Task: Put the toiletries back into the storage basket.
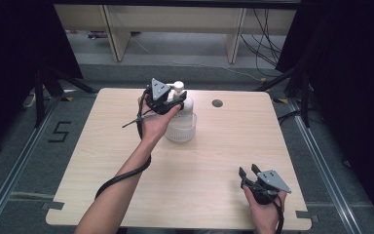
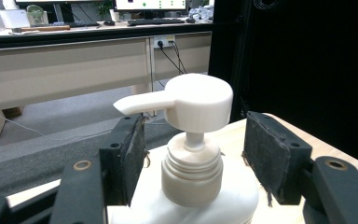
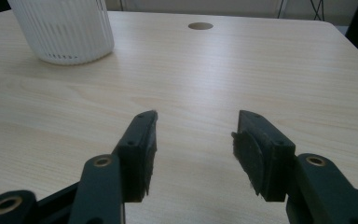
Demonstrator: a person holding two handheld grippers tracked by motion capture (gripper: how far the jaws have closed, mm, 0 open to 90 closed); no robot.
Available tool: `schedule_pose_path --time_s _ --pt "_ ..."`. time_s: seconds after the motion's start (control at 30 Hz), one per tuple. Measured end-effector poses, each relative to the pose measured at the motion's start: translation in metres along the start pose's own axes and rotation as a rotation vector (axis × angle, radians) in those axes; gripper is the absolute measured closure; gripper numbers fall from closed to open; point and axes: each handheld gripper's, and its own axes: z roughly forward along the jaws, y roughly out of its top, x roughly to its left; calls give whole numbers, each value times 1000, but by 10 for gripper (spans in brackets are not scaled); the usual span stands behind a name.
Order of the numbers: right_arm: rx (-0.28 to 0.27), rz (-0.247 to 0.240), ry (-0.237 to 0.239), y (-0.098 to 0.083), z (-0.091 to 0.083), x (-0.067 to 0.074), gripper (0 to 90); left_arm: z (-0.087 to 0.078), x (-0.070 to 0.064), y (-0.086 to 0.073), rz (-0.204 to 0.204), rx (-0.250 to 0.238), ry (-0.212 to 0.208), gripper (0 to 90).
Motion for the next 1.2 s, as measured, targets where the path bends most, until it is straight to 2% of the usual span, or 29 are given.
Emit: schedule_pose_path --time_s 0.2,0.77,1.2 --pt "3 1 -9 0 -1 0 487 -6 1 0 3 15 -4 371" --pt "-3 15 -6 0 0 1 487 -27 8 -22 17 54 -23 368" --pt "5 9 -9 0 -1 1 487 -41 8 -31 29 60 -29 368"
